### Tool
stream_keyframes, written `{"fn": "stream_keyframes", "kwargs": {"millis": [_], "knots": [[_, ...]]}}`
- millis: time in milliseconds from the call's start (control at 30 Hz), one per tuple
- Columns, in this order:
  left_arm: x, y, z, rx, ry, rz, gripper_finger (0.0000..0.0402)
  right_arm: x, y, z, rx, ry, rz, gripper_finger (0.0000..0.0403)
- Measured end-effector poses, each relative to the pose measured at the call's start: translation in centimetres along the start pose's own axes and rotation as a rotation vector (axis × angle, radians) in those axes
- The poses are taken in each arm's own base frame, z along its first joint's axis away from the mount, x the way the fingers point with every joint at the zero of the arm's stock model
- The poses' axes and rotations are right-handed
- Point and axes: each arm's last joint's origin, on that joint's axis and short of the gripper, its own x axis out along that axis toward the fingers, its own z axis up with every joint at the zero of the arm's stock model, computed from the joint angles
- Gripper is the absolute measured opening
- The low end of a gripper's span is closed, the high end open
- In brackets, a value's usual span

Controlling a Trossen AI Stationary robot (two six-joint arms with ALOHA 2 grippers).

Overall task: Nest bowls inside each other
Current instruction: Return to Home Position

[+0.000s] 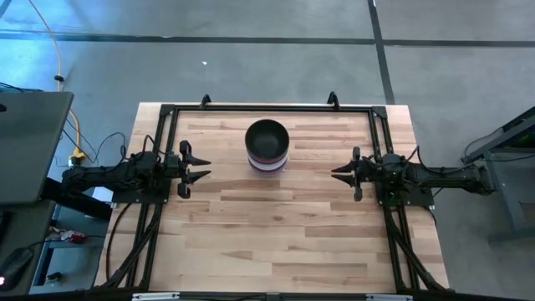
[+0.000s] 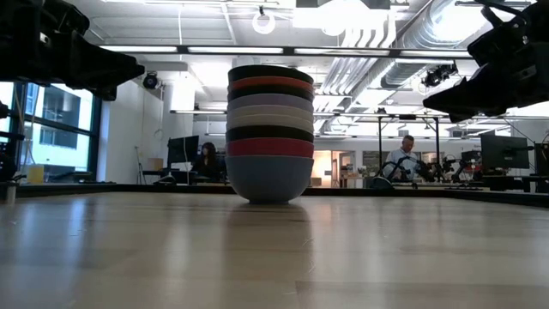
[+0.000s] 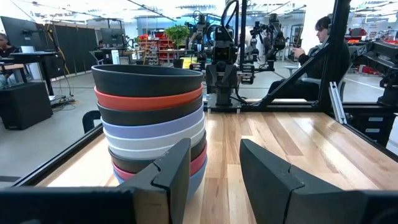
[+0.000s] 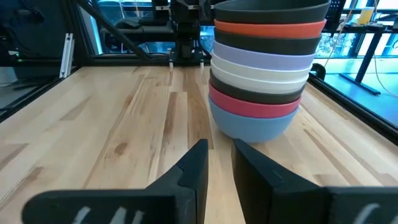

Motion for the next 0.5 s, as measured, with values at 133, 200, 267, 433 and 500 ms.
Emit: {"fn": "stream_keyframes", "kwargs": {"millis": [133, 200, 267, 433, 500], "knots": [[0.0, 0.0, 0.0, 0.0, 0.0, 0.0, 0.0127, 0.0, 0.0, 0.0, 0.0, 0.0, 0.0, 0.0064], [0.0, 0.0, 0.0, 0.0, 0.0, 0.0, 0.0127, 0.0, 0.0, 0.0, 0.054, 0.0, 0.0, 0.0064], [0.0, 0.0, 0.0, 0.0, 0.0, 0.0, 0.0127, 0.0, 0.0, -0.04, 0.118, 0.004, 0.0, 0.0064], [0.0, 0.0, -0.01, 0.0, 0.0, 0.0, 0.0127, 0.0, 0.01, -0.19, 0.163, 0.019, -0.001, 0.0064], [0.0, 0.0, 0.0, 0.0, 0.0, 0.0, 0.0127, 0.0, 0.01, -0.19, 0.163, 0.02, -0.001, 0.0064]]}}
